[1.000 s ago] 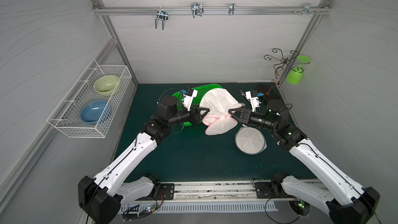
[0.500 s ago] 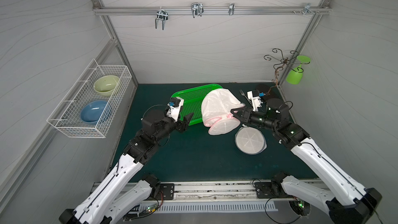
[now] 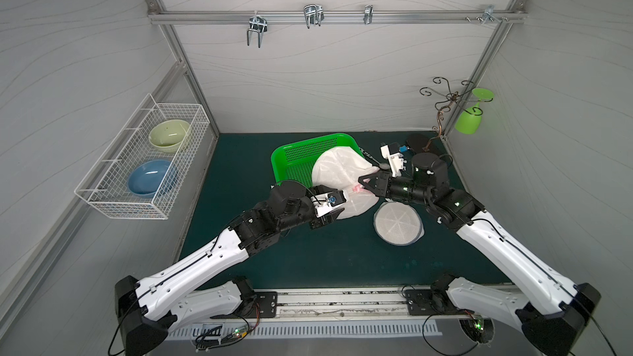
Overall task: Turn the laundry bag inside out
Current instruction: Turn over the laundry bag.
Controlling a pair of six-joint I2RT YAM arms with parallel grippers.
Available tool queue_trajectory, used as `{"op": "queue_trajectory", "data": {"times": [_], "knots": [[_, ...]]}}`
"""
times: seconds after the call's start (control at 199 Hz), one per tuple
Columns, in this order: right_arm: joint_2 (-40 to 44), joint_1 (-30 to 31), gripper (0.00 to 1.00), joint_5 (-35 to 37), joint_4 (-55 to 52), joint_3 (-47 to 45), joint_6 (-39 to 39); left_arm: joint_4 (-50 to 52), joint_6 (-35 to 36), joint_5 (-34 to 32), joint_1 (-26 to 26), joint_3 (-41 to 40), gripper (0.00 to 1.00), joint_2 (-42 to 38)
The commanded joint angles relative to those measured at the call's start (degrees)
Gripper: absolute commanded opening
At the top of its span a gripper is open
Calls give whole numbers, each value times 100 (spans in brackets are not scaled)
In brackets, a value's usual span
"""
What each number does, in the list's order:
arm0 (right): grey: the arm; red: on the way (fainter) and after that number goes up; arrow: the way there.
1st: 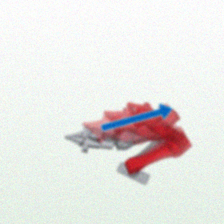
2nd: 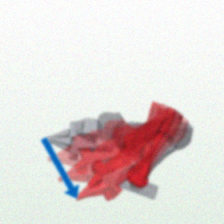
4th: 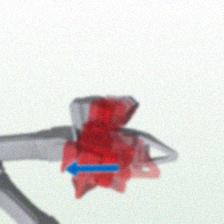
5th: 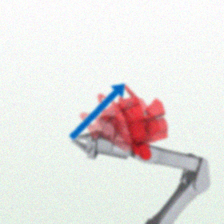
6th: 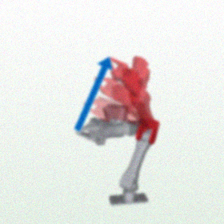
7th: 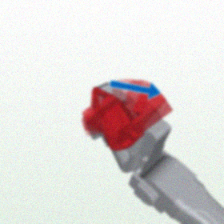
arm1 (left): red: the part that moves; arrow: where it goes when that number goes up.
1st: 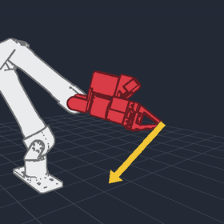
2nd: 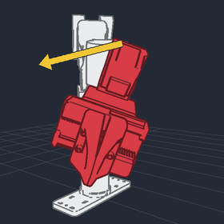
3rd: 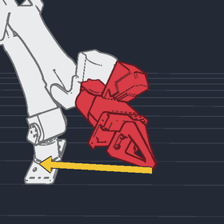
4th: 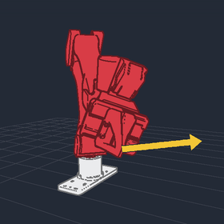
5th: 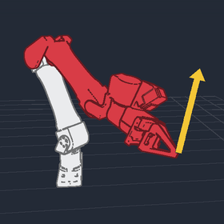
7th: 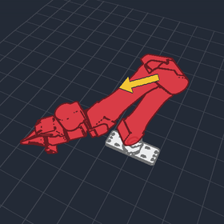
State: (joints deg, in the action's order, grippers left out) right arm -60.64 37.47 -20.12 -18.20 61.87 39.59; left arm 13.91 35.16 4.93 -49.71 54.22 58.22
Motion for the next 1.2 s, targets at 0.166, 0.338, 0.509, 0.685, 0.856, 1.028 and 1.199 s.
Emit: {"op": "queue_trajectory", "data": {"times": [0.166,0.338,0.509,0.685,0.856,1.028,1.199], "knots": [[27,74,0,55,-35,127,-81,-731,817,-1013,-59,92,57,-227],[-35,111,0,-5,0,176,-79,-706,827,-1183,-52,122,48,-147],[-47,128,0,-6,6,177,-50,-653,822,-963,-57,227,37,-4],[-44,137,0,69,16,146,31,-780,629,-508,-56,203,28,-39],[-41,172,0,105,0,152,27,-688,252,-157,-56,279,5,14],[32,181,12,283,-216,185,-99,-494,-287,142,-57,414,0,85],[327,-218,55,543,-1122,242,-572,-246,-931,100,43,445,0,68]]}}
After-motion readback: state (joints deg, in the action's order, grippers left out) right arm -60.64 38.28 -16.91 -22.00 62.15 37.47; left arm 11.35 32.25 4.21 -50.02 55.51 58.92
